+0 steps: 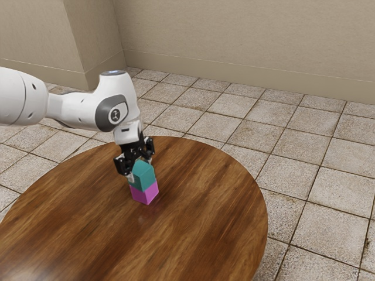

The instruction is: Pick up the blue block with one arm, and put the blue block on the pink block with one arm

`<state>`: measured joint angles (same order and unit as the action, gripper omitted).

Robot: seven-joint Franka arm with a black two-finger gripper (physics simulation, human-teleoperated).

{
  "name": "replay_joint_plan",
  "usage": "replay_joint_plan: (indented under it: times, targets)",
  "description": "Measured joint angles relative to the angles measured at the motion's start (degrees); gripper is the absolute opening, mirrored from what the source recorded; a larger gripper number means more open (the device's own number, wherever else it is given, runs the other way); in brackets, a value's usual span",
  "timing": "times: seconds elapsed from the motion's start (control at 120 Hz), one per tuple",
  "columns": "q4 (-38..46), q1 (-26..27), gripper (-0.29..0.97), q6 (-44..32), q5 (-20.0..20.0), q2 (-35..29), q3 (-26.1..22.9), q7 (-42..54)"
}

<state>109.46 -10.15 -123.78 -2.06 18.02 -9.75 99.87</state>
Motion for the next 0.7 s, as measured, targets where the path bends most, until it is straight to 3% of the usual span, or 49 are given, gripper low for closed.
replay_joint_plan:
  times: [0.333,0.458,0.617,0.7]
  targets:
    - [0.17,-0.23,0.64,1.62,-0.41,-2.44,0.00,2.01]
    - [1.07,-0.25,0.66,4.71,-0.73,-10.52,-0.06,2.42]
    - [2.82,-0.26,0.67,14.00,0.10,-26.68,-0.17,-1.12]
    - [1.69,-0.05,0.67,18.00,0.53,-29.79,0.00,-5.04]
